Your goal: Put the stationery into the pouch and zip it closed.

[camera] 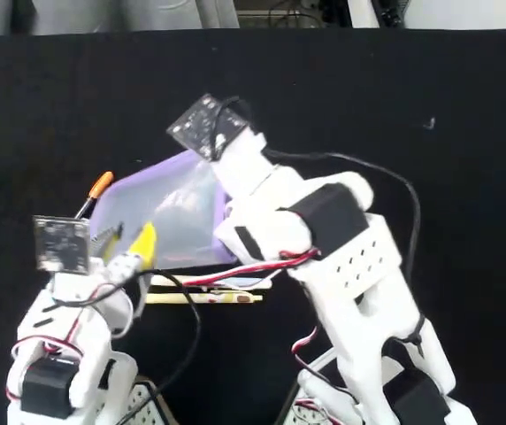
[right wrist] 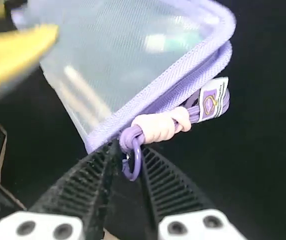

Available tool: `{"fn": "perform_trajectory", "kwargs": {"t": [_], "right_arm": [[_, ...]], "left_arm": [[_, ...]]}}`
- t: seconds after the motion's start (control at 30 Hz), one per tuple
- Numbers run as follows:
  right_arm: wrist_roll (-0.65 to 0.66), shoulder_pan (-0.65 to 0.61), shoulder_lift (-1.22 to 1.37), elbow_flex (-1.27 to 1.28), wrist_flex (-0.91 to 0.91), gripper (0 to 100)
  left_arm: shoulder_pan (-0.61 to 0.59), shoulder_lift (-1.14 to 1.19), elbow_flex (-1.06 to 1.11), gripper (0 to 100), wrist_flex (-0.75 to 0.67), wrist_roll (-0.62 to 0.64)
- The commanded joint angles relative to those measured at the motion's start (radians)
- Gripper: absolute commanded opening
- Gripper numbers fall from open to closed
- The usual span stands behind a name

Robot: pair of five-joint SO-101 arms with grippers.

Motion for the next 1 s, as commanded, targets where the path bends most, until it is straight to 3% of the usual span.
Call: {"fn": "perform_trajectory", "kwargs": {"t": [0.0, 0.17, 0.43, 0.57, 0.73, 0.97], "right_arm": [[-0.009, 0.035, 0.001, -0.096, 0.032, 1.1], [-0.009, 0.038, 0.001, -0.134, 0.032, 1.1], [-0.043, 0.038, 0.085, -0.225, 0.032, 1.1], [-0.044, 0.035, 0.15, -0.277, 0.032, 1.1], [-0.044, 0.031, 0.156, -0.32, 0.032, 1.1], [-0.044, 0.031, 0.156, -0.32, 0.032, 1.1]], "left_arm": [[0.17, 0.005, -0.05, 16, 0.041, -0.195], [0.367, 0.005, -0.053, 16, 0.092, -0.382], [0.53, 0.005, -0.056, 16, 0.123, -0.499], [0.469, 0.006, 0.004, 16, 0.054, -0.502], [0.289, 0.006, 0.225, 16, -0.201, -0.598], [0.265, 0.005, 0.341, 16, -0.384, -0.614]]}}
